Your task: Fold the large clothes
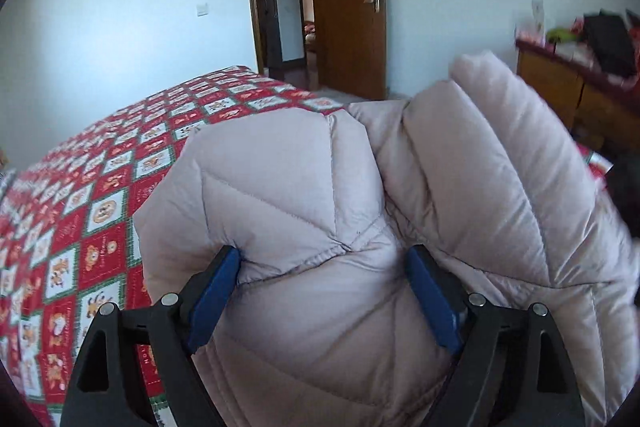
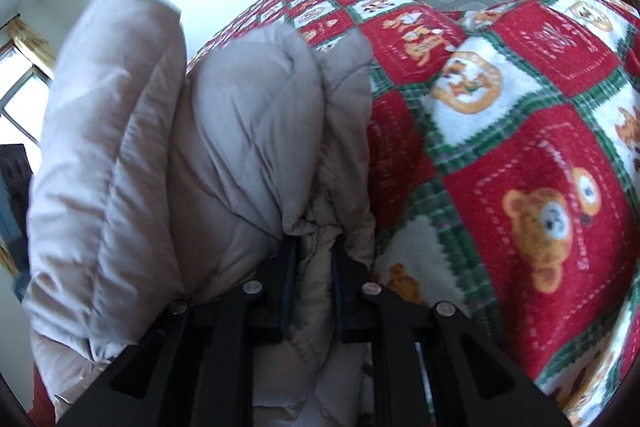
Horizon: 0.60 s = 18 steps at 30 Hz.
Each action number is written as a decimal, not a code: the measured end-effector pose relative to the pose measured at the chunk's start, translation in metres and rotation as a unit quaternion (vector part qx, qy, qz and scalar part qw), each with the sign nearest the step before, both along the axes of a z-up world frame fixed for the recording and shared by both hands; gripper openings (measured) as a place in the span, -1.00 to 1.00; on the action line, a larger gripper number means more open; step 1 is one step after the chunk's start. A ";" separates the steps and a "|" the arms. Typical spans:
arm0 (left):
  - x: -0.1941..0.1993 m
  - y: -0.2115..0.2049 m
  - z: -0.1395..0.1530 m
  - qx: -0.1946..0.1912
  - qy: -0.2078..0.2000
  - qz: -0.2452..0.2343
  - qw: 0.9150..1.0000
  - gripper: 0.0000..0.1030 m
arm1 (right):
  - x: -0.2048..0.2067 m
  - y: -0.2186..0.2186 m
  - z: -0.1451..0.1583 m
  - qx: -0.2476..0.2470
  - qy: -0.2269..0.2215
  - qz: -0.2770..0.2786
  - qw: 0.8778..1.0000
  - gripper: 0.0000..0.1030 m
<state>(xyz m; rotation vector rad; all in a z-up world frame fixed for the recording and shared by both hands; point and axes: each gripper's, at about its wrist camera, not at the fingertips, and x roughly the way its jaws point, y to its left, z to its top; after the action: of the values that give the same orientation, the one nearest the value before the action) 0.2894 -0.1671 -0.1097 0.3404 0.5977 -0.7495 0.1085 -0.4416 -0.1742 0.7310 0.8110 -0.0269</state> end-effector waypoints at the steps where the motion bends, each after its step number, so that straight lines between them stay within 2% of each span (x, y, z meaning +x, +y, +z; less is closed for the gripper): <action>1: -0.001 -0.001 -0.003 0.006 -0.004 0.003 1.000 0.65 | -0.005 -0.004 0.001 0.006 -0.005 -0.006 1.000 -0.63; 2: 0.000 -0.002 -0.006 0.011 -0.007 0.005 1.000 0.66 | -0.010 -0.006 0.004 0.001 -0.006 -0.014 1.000 -0.47; 3: -0.003 -0.004 -0.009 0.022 -0.015 0.009 1.000 0.66 | -0.017 -0.009 0.011 -0.014 -0.010 -0.023 1.000 -0.46; 6: -0.005 -0.011 -0.015 0.046 -0.029 0.011 0.998 0.66 | -0.050 -0.017 0.050 -0.052 -0.082 -0.061 0.993 -0.45; 7: -0.005 -0.012 -0.016 0.050 -0.031 0.013 0.998 0.66 | -0.059 -0.017 0.070 -0.053 -0.114 -0.059 0.990 -0.44; 8: -0.004 -0.013 -0.017 0.054 -0.032 0.014 0.998 0.66 | -0.062 -0.015 0.080 -0.054 -0.129 -0.052 0.989 -0.36; 11: -0.003 -0.014 -0.019 0.061 -0.034 0.018 0.997 0.67 | -0.052 0.013 0.109 -0.091 -0.151 0.007 0.984 0.38; 13: -0.001 -0.014 -0.019 0.063 -0.035 0.020 0.997 0.67 | -0.036 0.032 0.109 -0.122 -0.132 0.039 0.983 0.33; 14: -0.001 -0.013 -0.019 0.062 -0.034 0.021 0.997 0.67 | -0.027 0.040 0.104 -0.139 -0.112 0.055 0.982 -0.04; 15: -0.001 -0.012 -0.019 0.061 -0.033 0.022 0.997 0.67 | -0.014 0.050 0.094 -0.161 -0.079 0.075 0.981 -0.53; 17: 0.000 -0.011 -0.019 0.060 -0.033 0.023 0.997 0.68 | -0.002 0.054 0.077 -0.183 -0.046 0.080 0.979 -0.57; 18: 0.000 -0.011 -0.019 0.059 -0.033 0.024 0.997 0.68 | 0.000 0.050 0.069 -0.198 -0.032 0.060 0.978 -0.61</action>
<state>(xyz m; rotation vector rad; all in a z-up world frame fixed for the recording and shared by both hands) 0.2893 -0.1781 -0.1285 0.4565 0.5866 -0.6563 0.1090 -0.3912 -0.1050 0.3048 0.7577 -0.0536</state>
